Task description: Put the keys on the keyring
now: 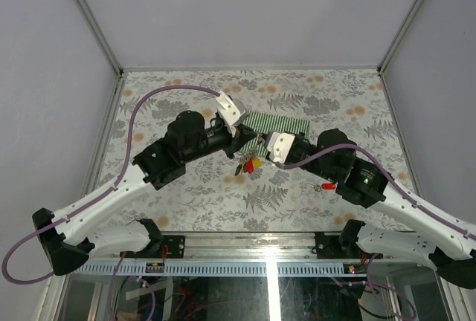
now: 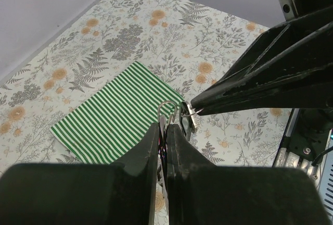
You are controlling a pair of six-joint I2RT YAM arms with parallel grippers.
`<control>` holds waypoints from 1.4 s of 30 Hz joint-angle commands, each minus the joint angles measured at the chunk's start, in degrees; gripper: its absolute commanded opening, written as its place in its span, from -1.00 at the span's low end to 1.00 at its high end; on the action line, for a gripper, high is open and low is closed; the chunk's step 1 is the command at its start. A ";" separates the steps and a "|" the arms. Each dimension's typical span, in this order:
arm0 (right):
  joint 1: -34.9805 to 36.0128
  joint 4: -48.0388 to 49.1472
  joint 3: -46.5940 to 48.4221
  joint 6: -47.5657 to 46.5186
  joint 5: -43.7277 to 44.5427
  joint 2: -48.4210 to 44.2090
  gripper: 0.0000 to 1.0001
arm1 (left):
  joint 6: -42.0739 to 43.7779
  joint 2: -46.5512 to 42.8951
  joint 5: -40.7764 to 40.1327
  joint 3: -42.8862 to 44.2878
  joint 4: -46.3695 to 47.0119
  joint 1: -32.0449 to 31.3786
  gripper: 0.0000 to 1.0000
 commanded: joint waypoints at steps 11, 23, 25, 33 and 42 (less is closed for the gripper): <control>0.27 3.43 4.07 0.44 1.06 1.95 -1.00 | 1.06 -0.13 1.38 0.38 3.45 -0.10 -1.00; 0.25 3.67 4.36 0.54 0.97 2.56 -1.00 | 1.14 0.25 2.20 0.64 3.22 -0.07 -1.00; 0.24 3.72 4.23 0.66 0.89 2.67 -1.00 | 1.14 0.26 2.36 0.72 3.06 -0.06 -1.00; 0.29 3.45 4.05 0.65 1.84 3.18 -1.00 | 1.23 0.31 2.47 0.69 2.97 -0.06 -1.00; 0.32 4.69 3.67 1.01 3.77 3.07 -1.00 | 1.29 0.34 2.86 0.74 3.01 -0.08 -1.00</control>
